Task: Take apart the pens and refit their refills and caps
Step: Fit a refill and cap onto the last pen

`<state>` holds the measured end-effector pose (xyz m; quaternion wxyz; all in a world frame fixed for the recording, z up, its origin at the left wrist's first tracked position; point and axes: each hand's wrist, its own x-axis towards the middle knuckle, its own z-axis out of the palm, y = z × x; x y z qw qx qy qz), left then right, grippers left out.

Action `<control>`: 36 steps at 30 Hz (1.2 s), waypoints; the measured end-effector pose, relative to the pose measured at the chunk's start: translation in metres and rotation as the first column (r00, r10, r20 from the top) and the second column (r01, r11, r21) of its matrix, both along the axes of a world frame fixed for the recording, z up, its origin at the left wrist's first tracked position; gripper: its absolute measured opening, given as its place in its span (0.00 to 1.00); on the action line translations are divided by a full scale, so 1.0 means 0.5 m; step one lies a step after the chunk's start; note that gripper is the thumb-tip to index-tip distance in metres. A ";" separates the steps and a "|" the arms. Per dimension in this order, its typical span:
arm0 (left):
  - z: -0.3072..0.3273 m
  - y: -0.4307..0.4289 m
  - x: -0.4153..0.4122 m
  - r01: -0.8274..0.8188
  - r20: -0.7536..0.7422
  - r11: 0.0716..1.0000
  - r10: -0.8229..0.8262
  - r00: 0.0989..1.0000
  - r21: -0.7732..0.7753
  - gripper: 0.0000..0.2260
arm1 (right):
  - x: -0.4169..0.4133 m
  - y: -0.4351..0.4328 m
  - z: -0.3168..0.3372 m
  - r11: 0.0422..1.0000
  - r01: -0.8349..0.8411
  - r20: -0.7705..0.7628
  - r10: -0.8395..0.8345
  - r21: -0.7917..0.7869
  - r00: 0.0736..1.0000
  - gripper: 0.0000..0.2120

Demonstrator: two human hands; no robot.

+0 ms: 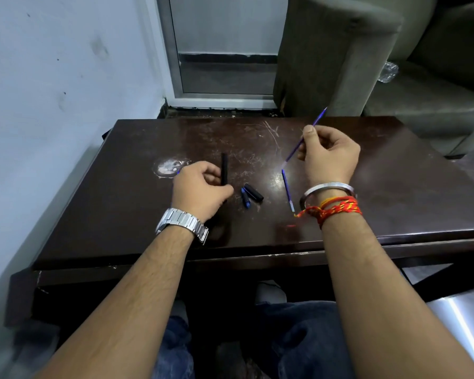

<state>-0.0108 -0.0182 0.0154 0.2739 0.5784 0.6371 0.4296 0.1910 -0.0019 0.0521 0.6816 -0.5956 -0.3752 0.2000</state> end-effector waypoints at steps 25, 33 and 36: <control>-0.009 0.017 -0.014 -0.121 0.112 0.990 0.128 0.985 -0.074 0.10 | 0.040 0.014 -0.074 0.704 0.191 0.512 0.277 -0.684 0.813 0.07; 0.010 0.028 -0.081 -0.337 -0.110 0.936 0.326 0.939 -0.105 0.09 | 0.011 0.004 -0.053 0.838 0.140 0.526 0.193 -0.528 0.828 0.08; 0.002 0.034 -0.099 -0.341 -0.201 0.910 0.298 0.933 -0.234 0.06 | -0.015 -0.002 -0.047 0.859 0.079 0.522 0.231 -0.505 0.821 0.08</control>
